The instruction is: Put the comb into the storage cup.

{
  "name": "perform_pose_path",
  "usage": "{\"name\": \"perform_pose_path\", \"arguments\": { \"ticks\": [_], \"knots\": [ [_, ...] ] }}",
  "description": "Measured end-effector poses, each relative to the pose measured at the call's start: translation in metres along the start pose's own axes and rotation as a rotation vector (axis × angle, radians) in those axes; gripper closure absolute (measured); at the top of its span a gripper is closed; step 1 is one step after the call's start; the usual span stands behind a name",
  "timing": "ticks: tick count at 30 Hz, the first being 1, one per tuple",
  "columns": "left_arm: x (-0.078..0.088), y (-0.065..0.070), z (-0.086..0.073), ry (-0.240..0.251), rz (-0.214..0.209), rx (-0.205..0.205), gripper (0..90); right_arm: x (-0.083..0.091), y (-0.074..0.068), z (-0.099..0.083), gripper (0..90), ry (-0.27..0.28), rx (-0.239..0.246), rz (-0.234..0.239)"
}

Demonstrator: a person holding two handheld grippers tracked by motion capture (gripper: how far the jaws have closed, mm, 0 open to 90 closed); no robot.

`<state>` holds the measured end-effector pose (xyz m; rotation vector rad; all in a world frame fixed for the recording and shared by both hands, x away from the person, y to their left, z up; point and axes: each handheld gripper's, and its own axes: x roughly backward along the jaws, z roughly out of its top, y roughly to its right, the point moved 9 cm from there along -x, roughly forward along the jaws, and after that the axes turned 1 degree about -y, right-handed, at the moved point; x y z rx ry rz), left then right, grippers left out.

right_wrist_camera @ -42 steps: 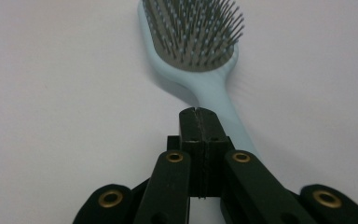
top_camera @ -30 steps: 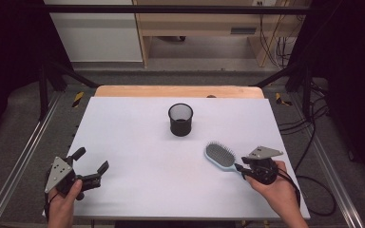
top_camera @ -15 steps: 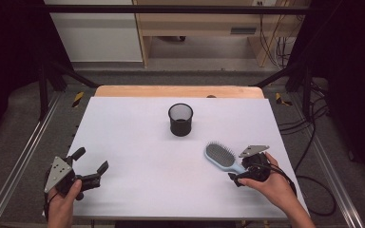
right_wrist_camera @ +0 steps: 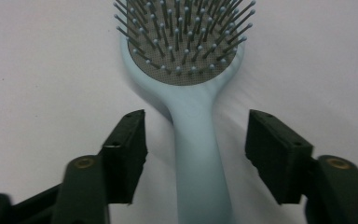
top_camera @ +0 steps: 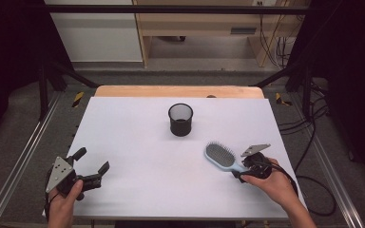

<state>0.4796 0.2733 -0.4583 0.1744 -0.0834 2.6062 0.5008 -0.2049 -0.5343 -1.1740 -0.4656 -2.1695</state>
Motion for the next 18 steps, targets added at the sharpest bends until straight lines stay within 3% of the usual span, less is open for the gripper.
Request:
{"name": "perform_pose_path", "arguments": {
  "ticks": [8, 18],
  "knots": [
    [-0.0001, -0.0001, -0.0002, -0.001, 0.001, 0.0, 1.4, -0.0041, -0.0011, 0.0025, 57.6, -0.025, 0.031, 0.01],
    [-0.0018, 0.0008, -0.0019, -0.012, -0.004, -0.001, 1.4, -0.0061, -0.004, 0.0037, 67.9, -0.057, 0.044, 0.029]
  ]
}}
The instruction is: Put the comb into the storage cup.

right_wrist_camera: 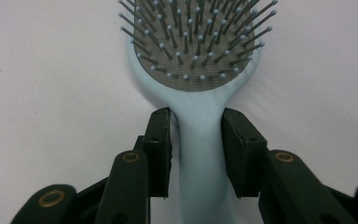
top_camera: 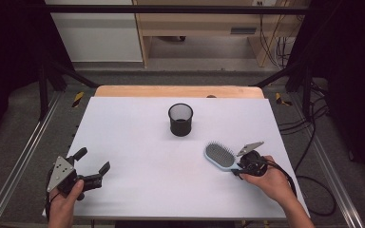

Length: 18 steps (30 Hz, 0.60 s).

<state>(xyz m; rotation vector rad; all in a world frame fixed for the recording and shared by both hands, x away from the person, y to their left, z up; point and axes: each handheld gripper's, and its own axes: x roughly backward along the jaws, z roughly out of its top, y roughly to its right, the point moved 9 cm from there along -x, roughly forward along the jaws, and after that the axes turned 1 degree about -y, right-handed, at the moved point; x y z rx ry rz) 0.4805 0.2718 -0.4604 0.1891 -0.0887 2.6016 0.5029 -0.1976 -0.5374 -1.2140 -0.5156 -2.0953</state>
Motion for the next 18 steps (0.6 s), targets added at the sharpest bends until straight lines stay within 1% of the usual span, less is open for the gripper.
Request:
{"name": "perform_pose_path", "arguments": {
  "ticks": [1, 4, 9, 12, 15, 18],
  "knots": [
    [0.0002, 0.0002, 0.0001, 0.0, 0.0, -0.001, 1.4, -0.0001, -0.0011, 0.0001, 68.9, 0.001, 0.001, 0.001],
    [0.001, 0.0011, 0.0, -0.001, -0.002, -0.002, 1.4, -0.0002, -0.0027, 0.0, 69.3, 0.0, 0.011, -0.021],
    [0.0011, 0.0005, -0.0001, -0.001, 0.001, 0.0, 1.4, 0.0005, -0.0031, 0.0004, 69.6, 0.001, 0.016, -0.03],
    [0.0009, -0.0011, -0.0015, -0.007, 0.006, 0.001, 1.4, 0.001, -0.0042, 0.0014, 69.6, 0.03, 0.006, -0.043],
    [0.0018, -0.0025, 0.0, 0.001, 0.011, 0.01, 1.4, 0.0023, -0.0048, 0.0023, 69.6, 0.054, -0.003, -0.057],
    [0.0021, -0.0024, 0.0004, 0.003, 0.01, 0.015, 1.4, 0.0062, -0.0078, 0.0051, 69.7, 0.093, -0.026, -0.051]
  ]
}}
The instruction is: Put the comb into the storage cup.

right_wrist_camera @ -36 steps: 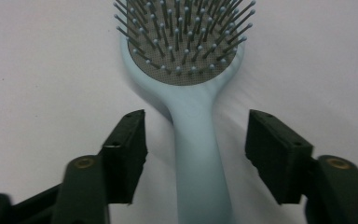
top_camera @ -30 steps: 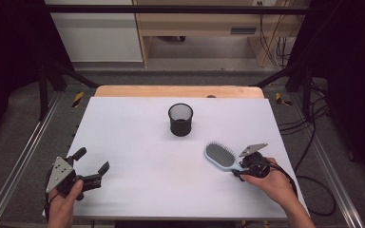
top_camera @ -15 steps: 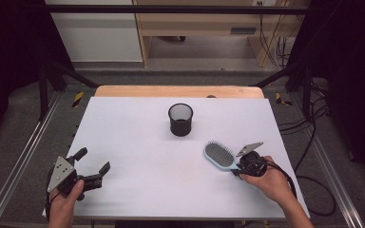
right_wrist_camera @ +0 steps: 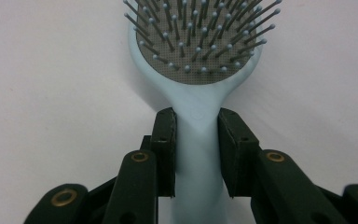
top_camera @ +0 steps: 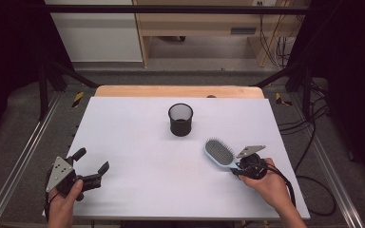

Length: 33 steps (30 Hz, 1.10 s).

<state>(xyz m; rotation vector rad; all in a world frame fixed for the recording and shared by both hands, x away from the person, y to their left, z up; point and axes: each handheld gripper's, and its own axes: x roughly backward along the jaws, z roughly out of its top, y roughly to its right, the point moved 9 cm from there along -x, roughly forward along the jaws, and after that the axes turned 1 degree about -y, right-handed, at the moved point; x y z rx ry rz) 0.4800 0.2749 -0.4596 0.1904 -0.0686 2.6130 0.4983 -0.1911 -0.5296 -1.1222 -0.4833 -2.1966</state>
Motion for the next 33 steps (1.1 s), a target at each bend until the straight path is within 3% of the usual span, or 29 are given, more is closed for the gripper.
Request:
{"name": "perform_pose_path", "arguments": {
  "ticks": [5, 11, 18, 27, 33],
  "knots": [
    [0.002, 0.0, 0.001, 0.008, -0.002, 0.012, 1.4, 0.006, -0.001, 0.008, 69.6, 0.065, -0.024, -0.026],
    [0.003, 0.0, 0.004, 0.025, -0.011, 0.043, 1.5, 0.011, 0.004, 0.022, 69.7, 0.216, -0.049, -0.08],
    [0.006, 0.004, 0.001, 0.016, -0.01, 0.067, 1.6, 0.021, 0.001, 0.032, 69.7, 0.346, -0.078, -0.091],
    [0.012, 0.011, 0.004, 0.018, -0.017, 0.065, 1.7, 0.024, -0.003, 0.034, 69.6, 0.403, -0.033, -0.146],
    [0.017, 0.015, 0.009, 0.035, -0.029, 0.067, 1.7, 0.025, 0.002, 0.035, 69.6, 0.422, -0.067, -0.15]
  ]
}}
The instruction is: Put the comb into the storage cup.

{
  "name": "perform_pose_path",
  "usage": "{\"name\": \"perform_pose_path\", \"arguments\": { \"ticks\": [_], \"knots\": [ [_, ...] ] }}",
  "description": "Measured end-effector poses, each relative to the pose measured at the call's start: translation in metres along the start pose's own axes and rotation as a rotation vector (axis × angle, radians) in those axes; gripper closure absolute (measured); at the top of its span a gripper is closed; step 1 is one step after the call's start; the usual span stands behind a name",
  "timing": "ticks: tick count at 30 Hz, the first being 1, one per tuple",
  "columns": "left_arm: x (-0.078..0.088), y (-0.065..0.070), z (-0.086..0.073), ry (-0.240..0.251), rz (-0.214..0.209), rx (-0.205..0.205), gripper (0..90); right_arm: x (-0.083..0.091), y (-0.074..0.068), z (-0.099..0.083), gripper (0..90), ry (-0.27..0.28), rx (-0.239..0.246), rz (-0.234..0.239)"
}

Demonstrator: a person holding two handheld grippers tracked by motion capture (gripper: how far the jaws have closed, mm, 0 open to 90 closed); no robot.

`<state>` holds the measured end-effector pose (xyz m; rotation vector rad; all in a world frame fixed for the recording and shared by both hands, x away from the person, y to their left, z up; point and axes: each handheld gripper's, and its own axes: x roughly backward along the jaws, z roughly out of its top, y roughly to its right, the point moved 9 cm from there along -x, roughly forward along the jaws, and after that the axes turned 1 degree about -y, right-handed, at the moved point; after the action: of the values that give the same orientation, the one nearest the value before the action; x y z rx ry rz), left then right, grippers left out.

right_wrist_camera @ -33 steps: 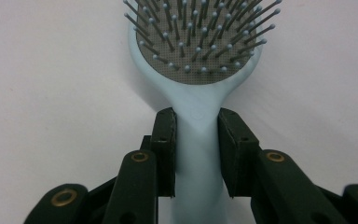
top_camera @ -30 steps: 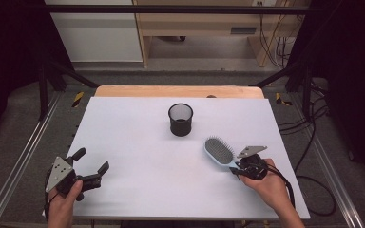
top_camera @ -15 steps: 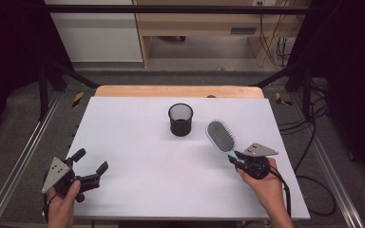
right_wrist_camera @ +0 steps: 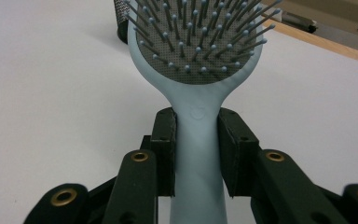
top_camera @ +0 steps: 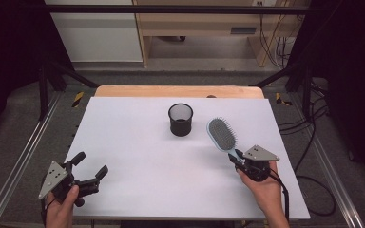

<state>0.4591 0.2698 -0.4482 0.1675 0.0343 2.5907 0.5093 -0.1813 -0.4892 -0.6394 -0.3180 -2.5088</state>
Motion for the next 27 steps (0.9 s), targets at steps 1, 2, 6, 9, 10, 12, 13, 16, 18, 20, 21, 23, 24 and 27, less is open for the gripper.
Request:
{"name": "perform_pose_path", "arguments": {
  "ticks": [1, 2, 6, 9, 10, 12, 13, 16, 18, 20, 21, 23, 24, 27],
  "knots": [
    [0.001, 0.001, 0.0, 0.0, -0.005, 0.0, 1.7, 0.0, 0.0, 0.001, 69.6, 0.006, -0.007, 0.0],
    [0.001, 0.002, 0.001, 0.003, -0.007, 0.004, 1.6, 0.0, 0.0, 0.002, 69.6, 0.011, -0.017, -0.003],
    [-0.003, 0.008, 0.004, 0.004, -0.017, 0.0, 1.7, 0.002, -0.006, 0.009, 69.6, 0.041, -0.031, 0.0],
    [-0.005, 0.016, 0.007, -0.002, -0.018, -0.001, 1.7, 0.004, -0.012, 0.017, 69.6, 0.074, -0.032, 0.0],
    [-0.005, 0.019, 0.009, 0.001, -0.021, -0.002, 1.8, 0.004, -0.014, 0.02, 69.6, 0.083, -0.031, 0.003],
    [-0.008, 0.028, 0.014, 0.002, -0.031, -0.009, 1.8, 0.004, -0.019, 0.024, 69.7, 0.099, -0.032, 0.012],
    [-0.01, 0.032, 0.016, 0.001, -0.04, -0.012, 1.7, 0.004, -0.021, 0.026, 69.7, 0.106, -0.035, 0.017],
    [-0.019, 0.046, 0.024, -0.003, -0.074, -0.008, 1.6, 0.001, -0.027, 0.032, 69.6, 0.118, -0.027, 0.021],
    [-0.03, 0.056, 0.031, -0.012, -0.099, -0.015, 1.6, -0.001, -0.028, 0.037, 69.6, 0.126, -0.025, 0.021],
    [-0.04, 0.063, 0.036, -0.029, -0.109, -0.021, 1.7, -0.003, -0.029, 0.044, 69.7, 0.146, -0.044, 0.022],
    [-0.045, 0.066, 0.04, -0.033, -0.117, -0.017, 1.8, -0.005, -0.029, 0.046, 69.7, 0.147, -0.054, 0.026],
    [-0.054, 0.071, 0.047, -0.038, -0.126, -0.017, 1.9, -0.009, -0.03, 0.051, 69.7, 0.156, -0.058, 0.02],
    [-0.058, 0.074, 0.051, -0.037, -0.132, -0.027, 1.9, -0.011, -0.031, 0.053, 69.7, 0.161, -0.061, 0.022],
    [-0.072, 0.081, 0.061, -0.033, -0.146, -0.046, 2.0, -0.017, -0.034, 0.058, 69.6, 0.177, -0.058, 0.021]
  ]
}}
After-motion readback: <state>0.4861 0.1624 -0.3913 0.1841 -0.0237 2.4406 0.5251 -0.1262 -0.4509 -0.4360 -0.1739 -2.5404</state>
